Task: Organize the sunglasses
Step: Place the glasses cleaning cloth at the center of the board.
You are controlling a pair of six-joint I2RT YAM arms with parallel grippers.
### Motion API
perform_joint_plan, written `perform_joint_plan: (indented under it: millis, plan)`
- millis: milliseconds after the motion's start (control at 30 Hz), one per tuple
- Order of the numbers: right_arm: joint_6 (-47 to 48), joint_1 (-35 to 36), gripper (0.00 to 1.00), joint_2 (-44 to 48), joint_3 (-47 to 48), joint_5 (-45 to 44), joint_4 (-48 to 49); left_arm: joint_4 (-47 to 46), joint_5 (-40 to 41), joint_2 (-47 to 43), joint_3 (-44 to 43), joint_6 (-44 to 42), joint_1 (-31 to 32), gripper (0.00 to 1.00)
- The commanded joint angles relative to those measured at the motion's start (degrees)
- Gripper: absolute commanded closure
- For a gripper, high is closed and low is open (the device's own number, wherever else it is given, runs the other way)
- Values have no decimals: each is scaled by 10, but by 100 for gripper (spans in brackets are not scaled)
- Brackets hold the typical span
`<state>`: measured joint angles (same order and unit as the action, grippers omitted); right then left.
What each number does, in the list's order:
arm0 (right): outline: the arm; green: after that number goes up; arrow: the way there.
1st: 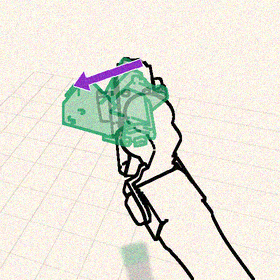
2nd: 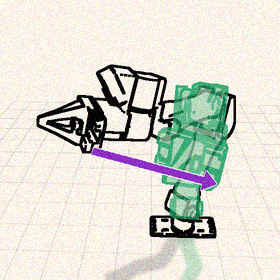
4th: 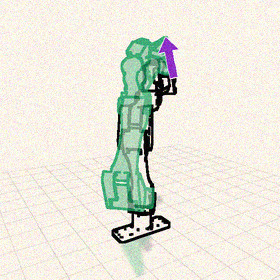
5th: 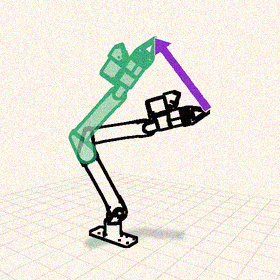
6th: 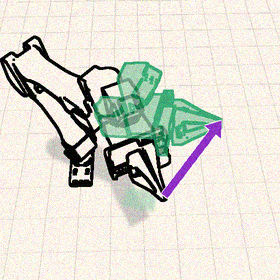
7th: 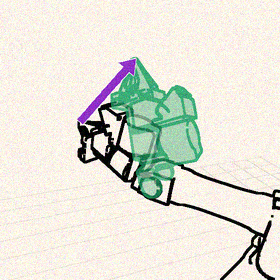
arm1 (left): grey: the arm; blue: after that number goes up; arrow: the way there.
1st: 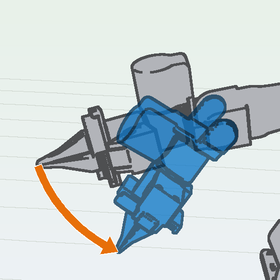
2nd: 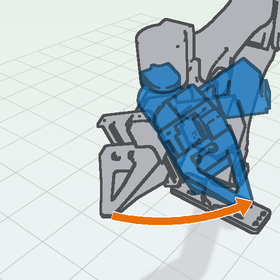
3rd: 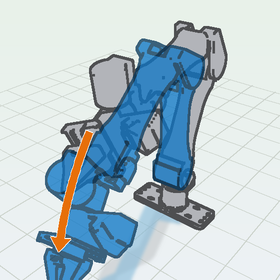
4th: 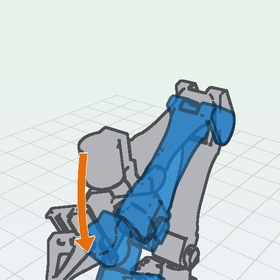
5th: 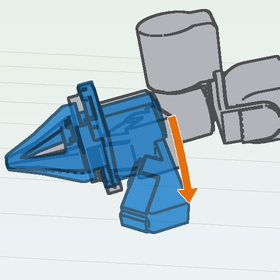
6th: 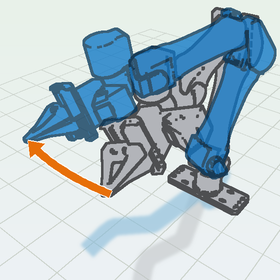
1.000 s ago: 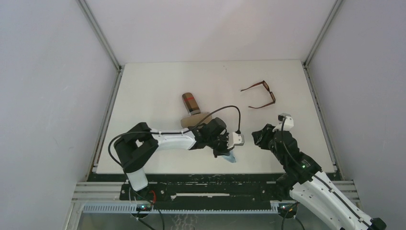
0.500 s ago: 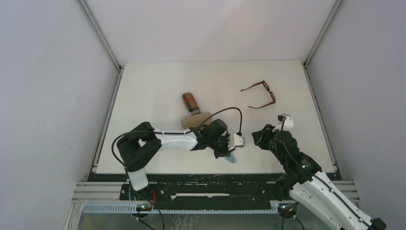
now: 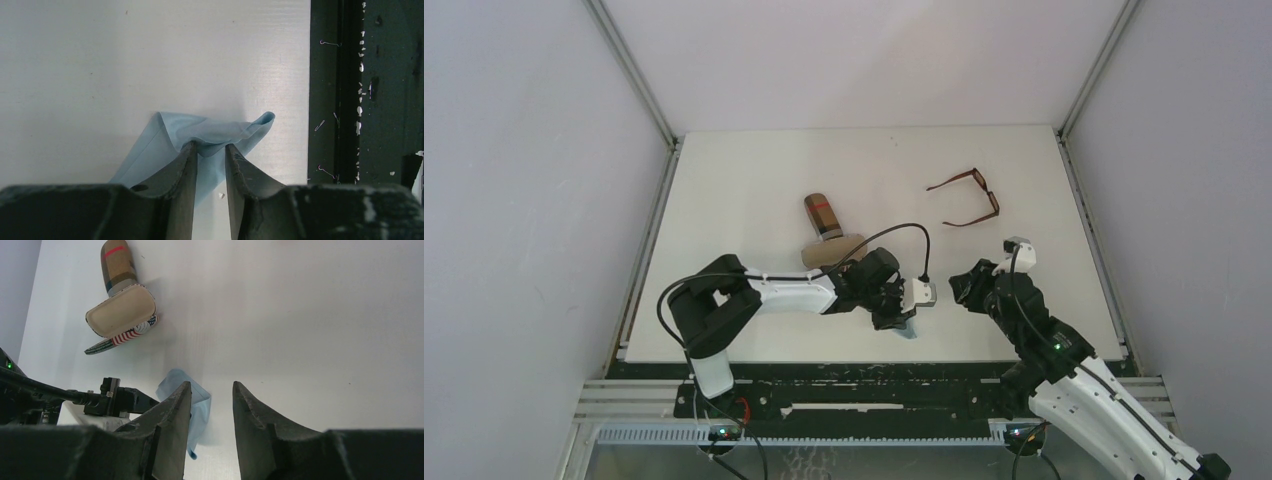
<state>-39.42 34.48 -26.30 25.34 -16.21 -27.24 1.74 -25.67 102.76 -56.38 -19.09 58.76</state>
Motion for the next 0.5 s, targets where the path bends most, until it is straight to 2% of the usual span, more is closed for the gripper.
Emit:
perform_joint_plan:
  millis: [0, 200, 400, 467]
  plan:
    - [-3, -5, 64, -4, 13, 3, 20, -19, 2, -15, -17, -4, 3, 67]
    - [0, -5, 64, -5, 11, 6, 21, -53, -4, -41, 6, 12, 2, 64]
    - [5, -6, 63, 0, 11, 5, 15, -85, -94, -40, 11, 21, 2, 68]
    - [7, -6, 63, 2, 11, 4, 12, -97, -95, -43, 18, 32, 2, 68]
